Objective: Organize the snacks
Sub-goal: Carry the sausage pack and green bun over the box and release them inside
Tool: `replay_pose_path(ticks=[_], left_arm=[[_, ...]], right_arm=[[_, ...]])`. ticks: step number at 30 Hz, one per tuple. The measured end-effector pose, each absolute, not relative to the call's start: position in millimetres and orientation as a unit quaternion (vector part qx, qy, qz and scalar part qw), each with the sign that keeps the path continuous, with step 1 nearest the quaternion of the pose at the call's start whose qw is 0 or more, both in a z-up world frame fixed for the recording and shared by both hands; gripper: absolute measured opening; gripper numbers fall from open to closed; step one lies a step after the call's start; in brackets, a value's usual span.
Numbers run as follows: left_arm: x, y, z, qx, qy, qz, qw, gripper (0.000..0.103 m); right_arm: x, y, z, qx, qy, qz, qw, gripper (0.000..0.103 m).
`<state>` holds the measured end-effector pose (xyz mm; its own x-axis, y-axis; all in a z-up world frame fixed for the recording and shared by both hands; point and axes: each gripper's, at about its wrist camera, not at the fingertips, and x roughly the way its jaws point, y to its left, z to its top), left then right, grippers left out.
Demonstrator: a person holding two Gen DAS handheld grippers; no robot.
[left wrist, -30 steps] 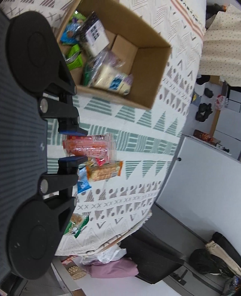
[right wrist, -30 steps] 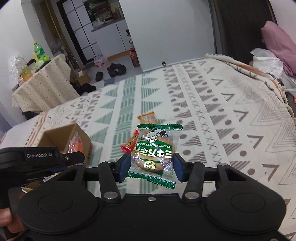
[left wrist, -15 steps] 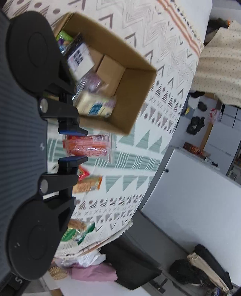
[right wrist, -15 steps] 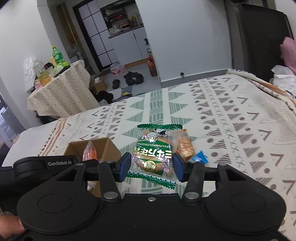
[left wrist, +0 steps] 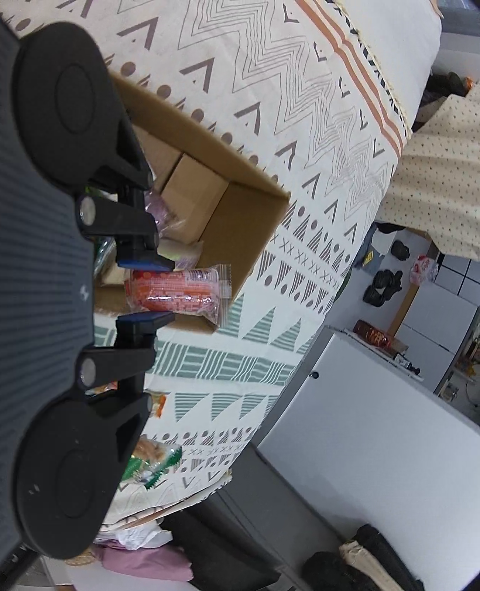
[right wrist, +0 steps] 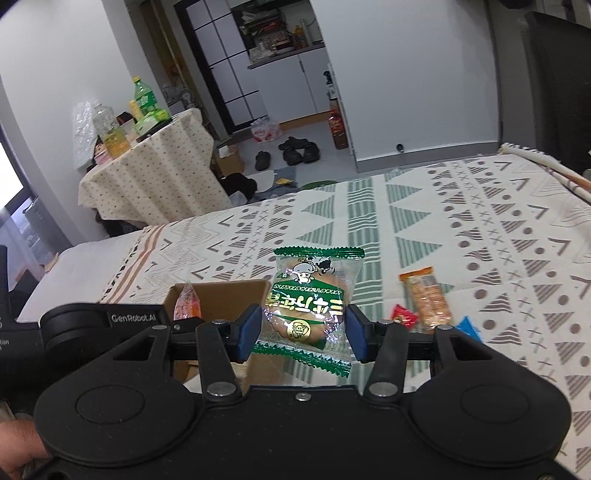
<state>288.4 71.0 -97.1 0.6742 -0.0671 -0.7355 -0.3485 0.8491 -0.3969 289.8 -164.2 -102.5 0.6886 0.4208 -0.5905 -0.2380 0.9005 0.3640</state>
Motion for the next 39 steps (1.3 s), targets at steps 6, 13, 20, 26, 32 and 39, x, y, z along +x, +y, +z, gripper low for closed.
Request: replay_pose_path(ticks=[6,13,20,26,32,39], left_arm=[[299,94,-106,-0.277,0.397,0.104,0.869,0.021],[305,114,-116,-0.292,0.4,0.129,0.859,0.021],[305,115,-119,-0.283,0.404,0.169,0.853,0.04],[296,117,-113,-0.279,0.389,0.188,0.857,0.059],[284,130,-106,-0.297,0.365,0.233,0.851,0.065],[285,129,-106,-0.294,0.366,0.228,0.853,0.072]], right_arm=[[299,-146,-107,0.131,0.357,0.199,0.903,0.049],[312,-133,-110,0.154,0.366,0.217,0.892,0.049],[321,-111,-114,0.143,0.373,0.231,0.887,0.049],[329,-92,-118,0.138,0.382,0.243,0.881,0.049],[335,-74,-116,0.133,0.378,0.262,0.878,0.051],[328,-85,-113,0.131,0.378,0.26,0.879,0.064]])
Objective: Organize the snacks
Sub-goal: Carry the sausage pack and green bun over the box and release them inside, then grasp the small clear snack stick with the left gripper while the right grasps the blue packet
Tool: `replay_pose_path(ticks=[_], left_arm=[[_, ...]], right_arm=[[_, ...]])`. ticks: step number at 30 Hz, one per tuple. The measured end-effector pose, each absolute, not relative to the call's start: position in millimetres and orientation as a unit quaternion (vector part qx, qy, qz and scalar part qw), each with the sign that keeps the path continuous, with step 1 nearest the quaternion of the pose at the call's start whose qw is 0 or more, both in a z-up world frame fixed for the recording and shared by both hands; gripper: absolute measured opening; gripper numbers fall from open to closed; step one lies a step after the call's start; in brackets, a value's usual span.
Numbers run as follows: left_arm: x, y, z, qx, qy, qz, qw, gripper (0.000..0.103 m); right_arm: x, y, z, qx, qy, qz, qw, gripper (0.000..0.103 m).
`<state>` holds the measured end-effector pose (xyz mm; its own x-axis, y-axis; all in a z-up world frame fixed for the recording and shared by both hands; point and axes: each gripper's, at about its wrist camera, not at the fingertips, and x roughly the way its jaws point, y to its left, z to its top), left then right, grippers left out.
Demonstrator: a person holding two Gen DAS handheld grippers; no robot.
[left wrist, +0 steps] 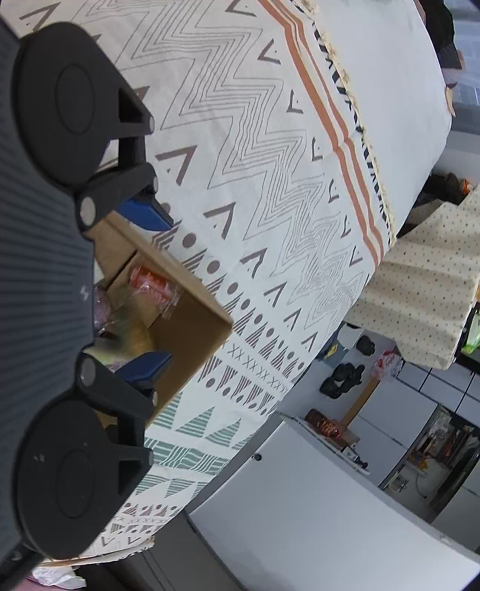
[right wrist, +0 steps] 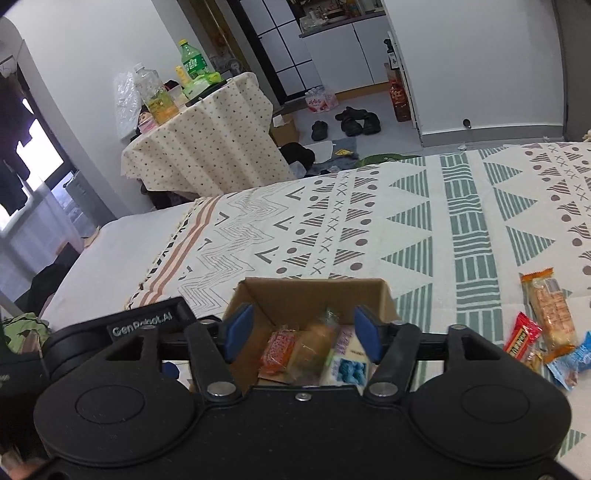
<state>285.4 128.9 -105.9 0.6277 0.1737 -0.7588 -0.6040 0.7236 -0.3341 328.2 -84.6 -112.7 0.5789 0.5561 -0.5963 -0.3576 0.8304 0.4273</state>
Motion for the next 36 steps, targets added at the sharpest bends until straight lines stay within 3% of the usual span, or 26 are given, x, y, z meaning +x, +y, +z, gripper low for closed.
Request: replay_pose_path(ticks=[10,21,36], left_arm=[[285,102,-106,-0.305,0.364,0.189,0.86,0.087],[284,54,-99,-0.276,0.384,0.14,0.87,0.089],[283,-13,-97,-0.209,0.398,0.092,0.888,0.092]], right_arm=[[312,-135,-117,0.129,0.383,0.215,0.889,0.072],[292,-198,-124,0.149,0.381,0.164,0.898,0.085],[271,-268,-136,0.174,0.376,0.124,0.902,0.089]])
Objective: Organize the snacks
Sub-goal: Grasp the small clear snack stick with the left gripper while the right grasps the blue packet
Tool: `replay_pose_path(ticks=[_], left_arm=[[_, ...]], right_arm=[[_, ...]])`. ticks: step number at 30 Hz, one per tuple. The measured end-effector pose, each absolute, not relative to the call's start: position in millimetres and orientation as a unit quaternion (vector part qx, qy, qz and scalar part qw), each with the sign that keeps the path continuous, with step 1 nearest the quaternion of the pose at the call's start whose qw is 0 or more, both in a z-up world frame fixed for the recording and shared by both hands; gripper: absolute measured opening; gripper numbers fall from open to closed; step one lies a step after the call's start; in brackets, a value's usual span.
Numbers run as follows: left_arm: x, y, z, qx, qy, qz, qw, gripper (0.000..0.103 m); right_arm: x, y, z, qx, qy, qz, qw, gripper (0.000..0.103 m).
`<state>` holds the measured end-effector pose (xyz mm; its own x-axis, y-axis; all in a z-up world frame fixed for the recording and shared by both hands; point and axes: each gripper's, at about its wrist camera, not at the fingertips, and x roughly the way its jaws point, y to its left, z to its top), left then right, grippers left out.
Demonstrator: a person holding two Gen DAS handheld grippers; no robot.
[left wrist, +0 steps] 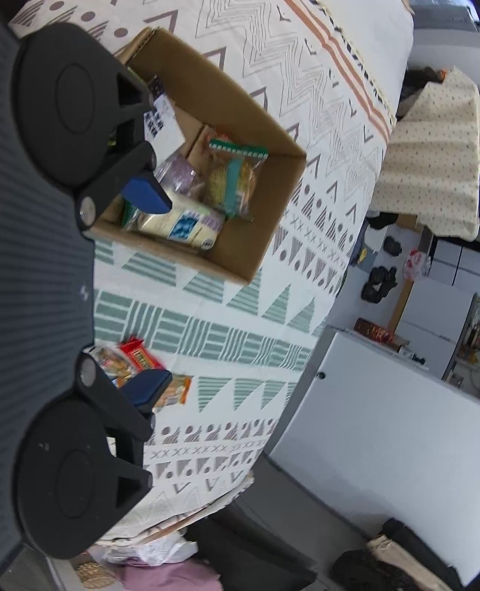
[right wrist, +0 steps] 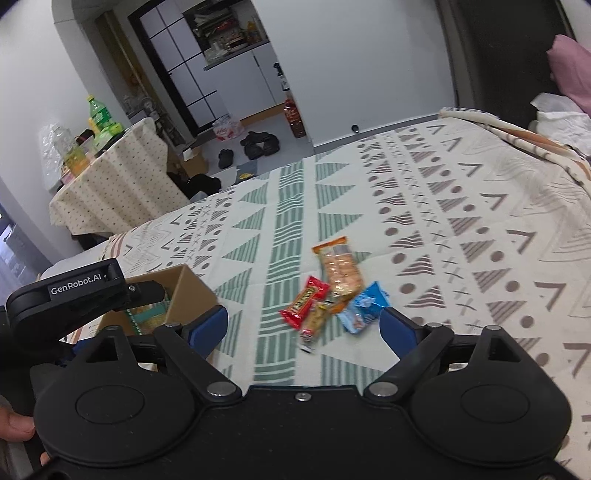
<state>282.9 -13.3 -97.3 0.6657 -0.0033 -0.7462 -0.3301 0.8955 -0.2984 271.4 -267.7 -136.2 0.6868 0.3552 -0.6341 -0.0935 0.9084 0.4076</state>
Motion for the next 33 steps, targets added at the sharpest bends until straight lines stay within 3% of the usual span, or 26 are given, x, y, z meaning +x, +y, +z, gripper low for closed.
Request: replay_pose_path(ticks=[9,33], left_arm=[[283,-42,-101,-0.174,0.399,0.065,0.898,0.095],[329,-100,-133,-0.079,0.45,-0.009,0.889,0.093]], right_arm=[[265,-302,-152,0.195,0.374,0.111,0.9,0.093],[287,-339,-216,0.278,0.367,0.13,0.878,0.092]])
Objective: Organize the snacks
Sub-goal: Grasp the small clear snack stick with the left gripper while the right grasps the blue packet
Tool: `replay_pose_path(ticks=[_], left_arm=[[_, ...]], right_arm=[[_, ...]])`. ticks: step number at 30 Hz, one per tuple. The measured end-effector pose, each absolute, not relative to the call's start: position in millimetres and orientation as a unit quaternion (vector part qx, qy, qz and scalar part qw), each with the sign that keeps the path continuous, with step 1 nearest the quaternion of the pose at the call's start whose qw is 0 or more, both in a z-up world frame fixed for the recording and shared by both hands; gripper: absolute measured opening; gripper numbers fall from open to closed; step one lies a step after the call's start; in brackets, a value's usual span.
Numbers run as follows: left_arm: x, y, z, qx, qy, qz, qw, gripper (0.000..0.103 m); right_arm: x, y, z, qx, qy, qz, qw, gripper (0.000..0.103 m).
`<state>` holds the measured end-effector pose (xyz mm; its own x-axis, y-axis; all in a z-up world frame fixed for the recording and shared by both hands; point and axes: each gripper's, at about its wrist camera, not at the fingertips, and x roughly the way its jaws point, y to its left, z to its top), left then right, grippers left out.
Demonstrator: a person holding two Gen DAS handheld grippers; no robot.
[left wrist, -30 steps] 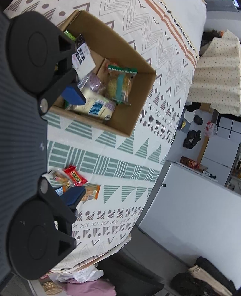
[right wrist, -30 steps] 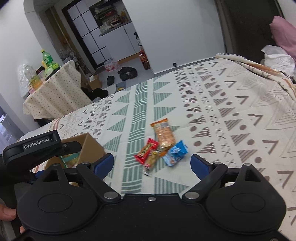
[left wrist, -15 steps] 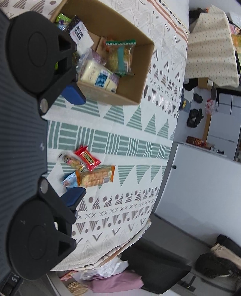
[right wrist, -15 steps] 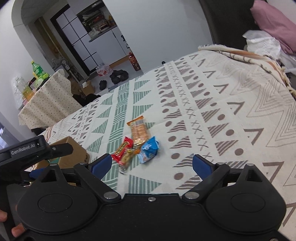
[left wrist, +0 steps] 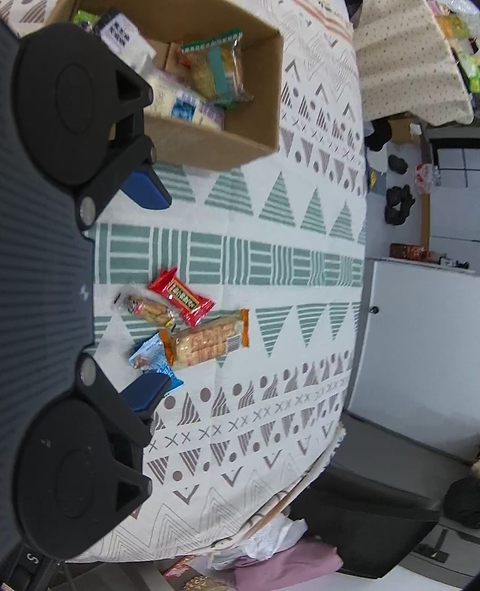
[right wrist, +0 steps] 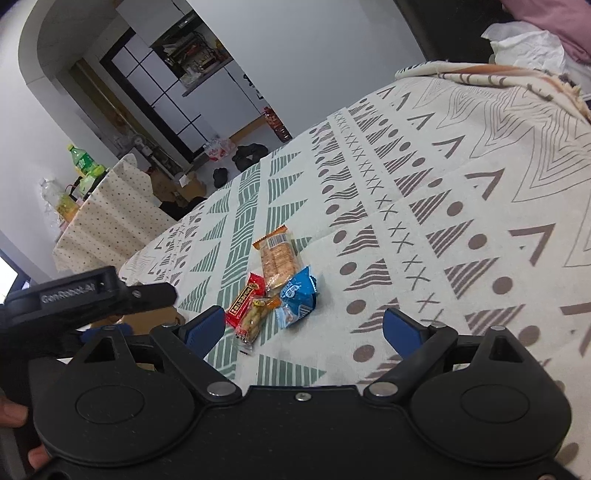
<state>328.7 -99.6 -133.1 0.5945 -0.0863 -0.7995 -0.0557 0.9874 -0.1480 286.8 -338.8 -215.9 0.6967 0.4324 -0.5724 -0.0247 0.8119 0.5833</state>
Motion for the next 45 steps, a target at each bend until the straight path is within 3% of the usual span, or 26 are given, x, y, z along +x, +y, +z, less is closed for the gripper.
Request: replay_pose_path(ticks=[4,11,22,29,30,31,32,44,45], left_arm=[[340,-106,-148,-0.087,0.463,-0.02,0.882,0.09],[351,-112,-171,-0.101,0.48,-0.025,0.871,0.065],[372,-110,-200,-0.125,0.5,-0.05,0.855,0.044],[376,-115,-217,-0.114,0.513,-0.063,0.848,0.041],[376,-115,-217,-0.116,0.514,-0.063,0.848,0.036],[376,-114,-217,-0.115,0.516,-0.058,0.847,0.021],[376,-113,-217,-0.112,0.519,-0.053,0.846,0.018],[362,-92,-192,-0.134,0.495,-0.016,0.858,0.017],[361,-90,-190,-0.134,0.493,-0.011,0.859,0.017]], right_arm=[[293,-342,-225,0.294,0.371,0.128,0.871,0.09],[302,-346,-237,0.316,0.374,0.119,0.864,0.087],[328,-328,-256,0.316,0.383,0.142,0.856,0.076],[330,-333,-265,0.333,0.382,0.13,0.852,0.074],[331,-333,-265,0.335,0.38,0.132,0.852,0.074],[332,-331,-265,0.335,0.378,0.135,0.852,0.074],[333,-330,-265,0.334,0.377,0.138,0.853,0.074],[348,-304,-267,0.306,0.38,0.153,0.859,0.074],[349,-303,-267,0.305,0.379,0.152,0.86,0.071]])
